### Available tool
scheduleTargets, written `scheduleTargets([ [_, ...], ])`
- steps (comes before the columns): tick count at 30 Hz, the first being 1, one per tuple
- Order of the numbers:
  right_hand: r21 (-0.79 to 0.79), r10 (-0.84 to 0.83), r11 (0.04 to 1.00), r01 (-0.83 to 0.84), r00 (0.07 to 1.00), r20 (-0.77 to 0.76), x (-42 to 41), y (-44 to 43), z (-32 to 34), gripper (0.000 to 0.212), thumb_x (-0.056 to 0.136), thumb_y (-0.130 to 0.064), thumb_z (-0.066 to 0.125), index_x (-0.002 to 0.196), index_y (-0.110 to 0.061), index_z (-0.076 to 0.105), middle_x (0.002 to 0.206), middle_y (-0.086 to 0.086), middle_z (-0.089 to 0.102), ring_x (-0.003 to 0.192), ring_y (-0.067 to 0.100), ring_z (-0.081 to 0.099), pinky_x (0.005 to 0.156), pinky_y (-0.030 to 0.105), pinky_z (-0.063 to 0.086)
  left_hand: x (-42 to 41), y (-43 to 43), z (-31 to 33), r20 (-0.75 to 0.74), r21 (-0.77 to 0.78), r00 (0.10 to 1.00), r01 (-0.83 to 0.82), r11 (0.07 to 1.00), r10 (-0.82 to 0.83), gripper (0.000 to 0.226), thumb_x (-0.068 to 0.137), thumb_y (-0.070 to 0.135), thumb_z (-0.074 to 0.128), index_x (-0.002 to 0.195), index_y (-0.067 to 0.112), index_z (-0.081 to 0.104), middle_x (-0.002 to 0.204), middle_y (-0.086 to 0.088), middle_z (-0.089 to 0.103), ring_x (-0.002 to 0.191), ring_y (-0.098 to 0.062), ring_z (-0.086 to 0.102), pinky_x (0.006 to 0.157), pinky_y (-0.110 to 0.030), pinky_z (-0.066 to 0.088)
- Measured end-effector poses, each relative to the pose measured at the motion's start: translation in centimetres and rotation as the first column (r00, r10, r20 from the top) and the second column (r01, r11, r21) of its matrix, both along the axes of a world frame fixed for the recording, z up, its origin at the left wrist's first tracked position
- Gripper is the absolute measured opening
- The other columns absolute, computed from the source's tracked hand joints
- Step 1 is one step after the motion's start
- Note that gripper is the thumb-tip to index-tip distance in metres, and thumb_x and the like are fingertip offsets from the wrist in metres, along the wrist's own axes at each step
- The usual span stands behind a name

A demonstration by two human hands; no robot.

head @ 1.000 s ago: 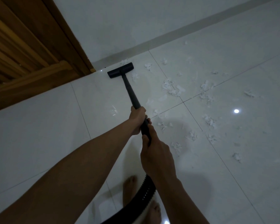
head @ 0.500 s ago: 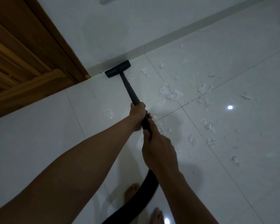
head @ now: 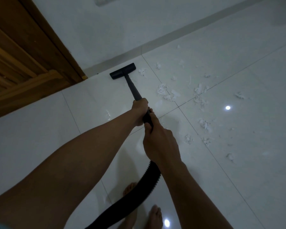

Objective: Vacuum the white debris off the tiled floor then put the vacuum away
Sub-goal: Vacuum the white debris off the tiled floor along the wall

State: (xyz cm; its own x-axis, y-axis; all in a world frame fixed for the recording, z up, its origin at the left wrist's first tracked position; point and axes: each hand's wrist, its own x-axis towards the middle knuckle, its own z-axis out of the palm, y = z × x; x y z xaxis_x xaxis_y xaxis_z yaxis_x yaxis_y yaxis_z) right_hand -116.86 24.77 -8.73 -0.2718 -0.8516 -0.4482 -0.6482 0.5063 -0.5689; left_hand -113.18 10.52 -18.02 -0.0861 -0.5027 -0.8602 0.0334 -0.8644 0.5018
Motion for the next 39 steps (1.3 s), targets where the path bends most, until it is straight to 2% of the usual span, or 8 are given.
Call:
scheduleTargets([
  [5,0.02,-0.009,1.0,0.008,1.0,0.025,-0.9,1.5,1.0,0.051,0.109,-0.037,0.024,0.16,-0.037,0.016,0.103,0.006,0.071,0.081,0.021,0.064,0.07,0.036,0.05,-0.9,1.6,0.4,0.031,-0.005,0.998,0.047,0.999,-0.047,0.017,0.094,0.012,0.041,0.11,0.011,0.045,0.065,-0.003,0.048,0.046,-0.011,0.048,0.044,-0.023,0.044],
  [10,0.015,0.001,1.0,-0.001,0.999,0.034,-2.5,3.1,1.3,0.051,0.11,-0.037,0.024,0.16,-0.036,0.015,0.097,0.005,0.071,0.079,0.021,0.065,0.069,0.037,0.051,-2.3,3.2,0.8,0.054,-0.003,0.995,0.086,0.996,-0.086,0.015,0.095,0.016,0.041,0.109,0.01,0.044,0.068,-0.003,0.048,0.051,-0.012,0.048,0.039,-0.019,0.044],
  [15,-0.003,0.017,1.0,-0.017,0.999,0.043,-4.4,4.2,1.2,0.052,0.109,-0.035,0.026,0.16,-0.037,0.014,0.09,0.005,0.069,0.073,0.02,0.064,0.063,0.035,0.047,-3.8,4.2,0.8,0.073,-0.004,0.994,0.085,0.996,-0.085,0.017,0.095,0.018,0.042,0.11,0.01,0.045,0.068,-0.004,0.051,0.05,-0.013,0.049,0.042,-0.023,0.044],
  [19,-0.002,0.037,0.999,-0.037,0.997,0.064,-5.9,5.2,1.0,0.053,0.109,-0.037,0.026,0.159,-0.038,0.011,0.092,0.008,0.069,0.077,0.025,0.065,0.071,0.042,0.054,-5.0,5.3,1.0,0.088,-0.001,0.993,0.086,0.996,-0.085,0.016,0.097,0.018,0.041,0.109,0.008,0.045,0.067,-0.004,0.051,0.051,-0.013,0.049,0.046,-0.028,0.043],
  [30,-0.002,0.07,0.998,-0.07,0.994,0.088,-10.8,7.2,0.9,0.052,0.108,-0.035,0.027,0.159,-0.038,0.015,0.093,0.007,0.068,0.084,0.026,0.066,0.078,0.044,0.054,-9.1,7.5,1.2,0.111,-0.023,0.989,0.095,0.995,-0.092,0.017,0.099,0.017,0.039,0.108,0.004,0.046,0.07,-0.007,0.052,0.05,-0.014,0.049,0.039,-0.019,0.046],
  [33,-0.009,0.065,0.998,-0.064,0.994,0.089,-12.3,7.6,0.8,0.052,0.108,-0.035,0.027,0.159,-0.039,0.015,0.09,0.006,0.068,0.081,0.025,0.066,0.078,0.045,0.055,-10.6,8.1,1.4,0.114,-0.03,0.99,0.087,0.996,-0.083,0.018,0.099,0.017,0.039,0.111,0.005,0.047,0.07,-0.007,0.053,0.051,-0.014,0.051,0.044,-0.023,0.048],
  [37,-0.012,0.07,0.998,-0.069,0.993,0.093,-13.5,8.6,1.3,0.051,0.109,-0.035,0.027,0.159,-0.038,0.015,0.104,0.006,0.071,0.09,0.024,0.066,0.083,0.042,0.053,-11.8,9.1,1.9,0.105,-0.021,0.993,0.064,0.998,-0.062,0.012,0.099,0.015,0.04,0.101,0.006,0.047,0.067,-0.006,0.051,0.053,-0.015,0.049,0.053,-0.028,0.046],
  [39,-0.02,0.069,0.998,-0.067,0.993,0.099,-13.9,9.0,1.4,0.051,0.109,-0.036,0.026,0.159,-0.038,0.016,0.101,0.006,0.07,0.087,0.024,0.066,0.08,0.042,0.053,-12.1,9.5,2.2,0.099,-0.02,0.994,0.057,0.998,-0.055,0.011,0.098,0.013,0.039,0.095,0.006,0.046,0.067,-0.005,0.05,0.053,-0.014,0.047,0.052,-0.028,0.045],
])
